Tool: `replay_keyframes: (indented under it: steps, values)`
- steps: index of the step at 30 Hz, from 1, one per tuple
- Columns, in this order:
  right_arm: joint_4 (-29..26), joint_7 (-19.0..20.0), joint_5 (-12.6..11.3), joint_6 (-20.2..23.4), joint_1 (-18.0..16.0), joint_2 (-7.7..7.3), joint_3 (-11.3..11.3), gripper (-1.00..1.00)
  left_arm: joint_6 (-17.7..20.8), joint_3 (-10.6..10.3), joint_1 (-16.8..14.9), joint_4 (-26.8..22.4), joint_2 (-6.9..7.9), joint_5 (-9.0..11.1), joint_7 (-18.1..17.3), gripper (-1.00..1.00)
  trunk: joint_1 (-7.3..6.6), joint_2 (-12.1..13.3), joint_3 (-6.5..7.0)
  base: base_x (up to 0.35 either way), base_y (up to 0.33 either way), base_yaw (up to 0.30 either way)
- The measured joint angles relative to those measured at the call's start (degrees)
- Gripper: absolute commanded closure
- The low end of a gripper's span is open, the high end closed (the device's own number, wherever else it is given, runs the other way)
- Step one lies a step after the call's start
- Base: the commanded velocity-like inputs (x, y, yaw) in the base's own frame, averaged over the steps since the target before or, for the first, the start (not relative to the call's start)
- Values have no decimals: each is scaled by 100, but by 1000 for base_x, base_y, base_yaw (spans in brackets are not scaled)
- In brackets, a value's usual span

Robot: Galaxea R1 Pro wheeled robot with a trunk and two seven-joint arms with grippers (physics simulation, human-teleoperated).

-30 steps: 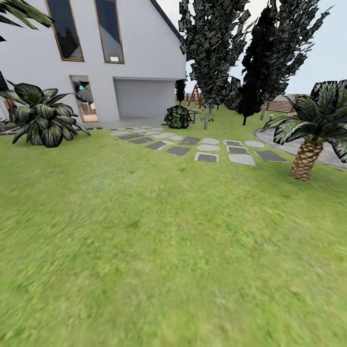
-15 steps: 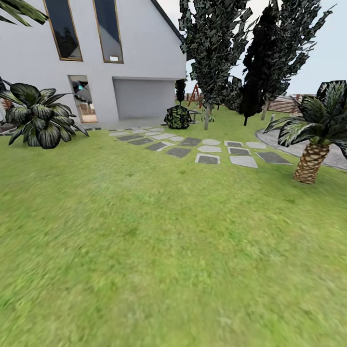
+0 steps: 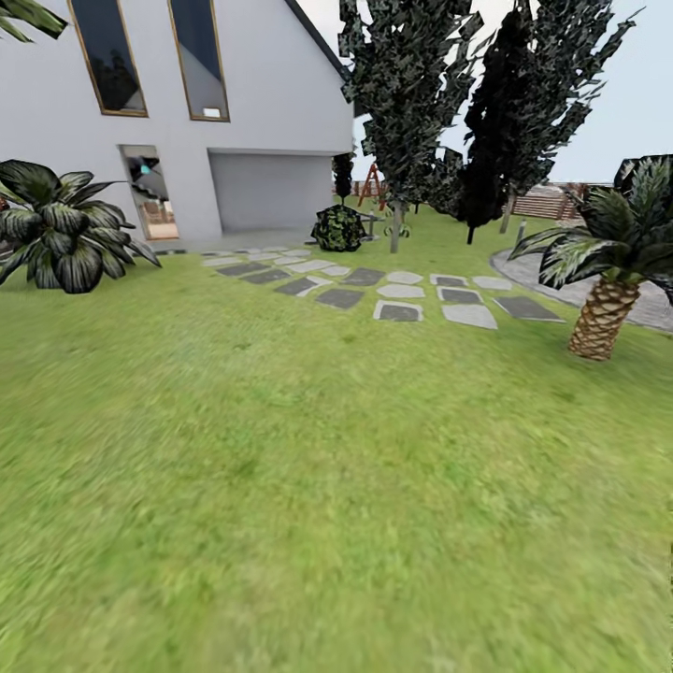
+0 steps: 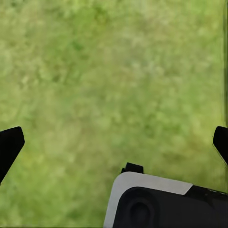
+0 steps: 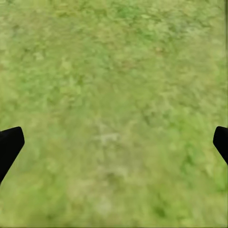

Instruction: Take the three Easter eggs out of the wicker basket on the lawn in the garden, then place them on the lawn next to a single tree (choose any tree) so that all three eggs are next to the same tree and none are left in the basket.

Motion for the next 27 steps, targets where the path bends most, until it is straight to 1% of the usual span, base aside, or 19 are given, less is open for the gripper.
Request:
replay_keyframes:
  steps: [17,20,27]
  values:
    - [0,0,3,0,0,6,9,-100,0,0,0,0,2,0,0,-100,0,0,0,339,0,-262]
    - [0,0,4,-7,0,12,14,-100,0,1,0,-1,2,-1,0,-100,0,0,0,339,0,-126]
    - [1,10,13,-16,-2,24,31,-100,1,2,1,-2,2,-1,0,-100,0,0,0,339,0,-12]
